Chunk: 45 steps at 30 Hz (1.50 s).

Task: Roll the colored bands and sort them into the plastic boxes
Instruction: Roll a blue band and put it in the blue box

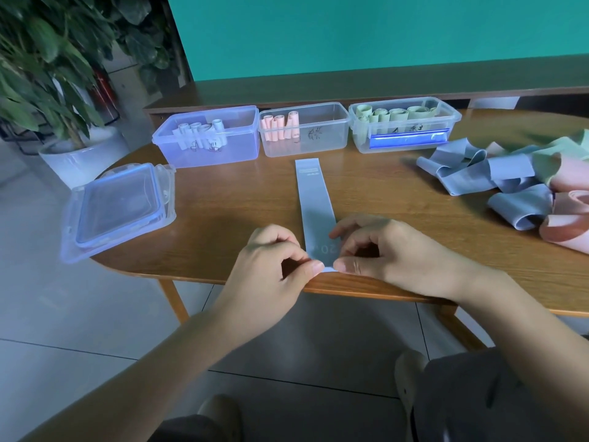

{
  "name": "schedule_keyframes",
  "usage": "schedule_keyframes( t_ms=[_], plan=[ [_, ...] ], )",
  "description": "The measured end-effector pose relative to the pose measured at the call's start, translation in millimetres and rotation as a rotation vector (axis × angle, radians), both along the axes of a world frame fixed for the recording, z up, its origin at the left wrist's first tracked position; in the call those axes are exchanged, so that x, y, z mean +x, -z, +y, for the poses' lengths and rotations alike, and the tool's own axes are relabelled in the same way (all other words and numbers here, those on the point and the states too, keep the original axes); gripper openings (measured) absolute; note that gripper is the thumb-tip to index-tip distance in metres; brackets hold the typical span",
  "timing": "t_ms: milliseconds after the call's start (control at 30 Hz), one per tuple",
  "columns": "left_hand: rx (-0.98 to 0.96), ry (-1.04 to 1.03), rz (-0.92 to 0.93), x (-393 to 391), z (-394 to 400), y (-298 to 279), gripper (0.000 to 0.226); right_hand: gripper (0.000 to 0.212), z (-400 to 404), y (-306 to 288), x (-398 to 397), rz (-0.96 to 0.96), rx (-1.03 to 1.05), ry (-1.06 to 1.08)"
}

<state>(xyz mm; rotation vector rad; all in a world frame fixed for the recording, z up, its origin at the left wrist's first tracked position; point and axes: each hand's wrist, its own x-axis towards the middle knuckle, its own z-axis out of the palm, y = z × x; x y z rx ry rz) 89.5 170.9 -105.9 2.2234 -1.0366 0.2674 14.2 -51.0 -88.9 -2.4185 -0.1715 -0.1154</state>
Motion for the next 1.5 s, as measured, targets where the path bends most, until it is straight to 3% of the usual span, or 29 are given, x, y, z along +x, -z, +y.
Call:
schedule_keyframes(
  t_ms=[167, 300, 400, 600, 767, 1500],
  plan=[
    [0.088, -0.060, 0.057, 7, -3, -6, 0.026, 0.027, -5, -5, 10, 0.063, -0.006, 0.052],
    [0.024, 0.017, 0.124, 10, -5, -12, 0.008, 0.013, -3, -2, 9, -0.001, 0.043, 0.025],
    [-0.006, 0.148, 0.130, 9, -3, -11, 0.009, 0.006, -1, 0, 5, -0.078, 0.090, -0.083],
    [0.063, 0.253, -0.041, 13, -1, -2, 0.014, 0.010, 0, 3, 1, -0.131, 0.011, -0.196],
    [0.104, 0.225, -0.054, 9, 0, -5, 0.006, 0.009, -2, 5, -4, -0.117, -0.010, -0.148],
    [0.087, 0.106, -0.032, 6, -10, -11, 0.007, 0.014, 2, -5, 10, 0.023, -0.031, 0.079]
  ],
)
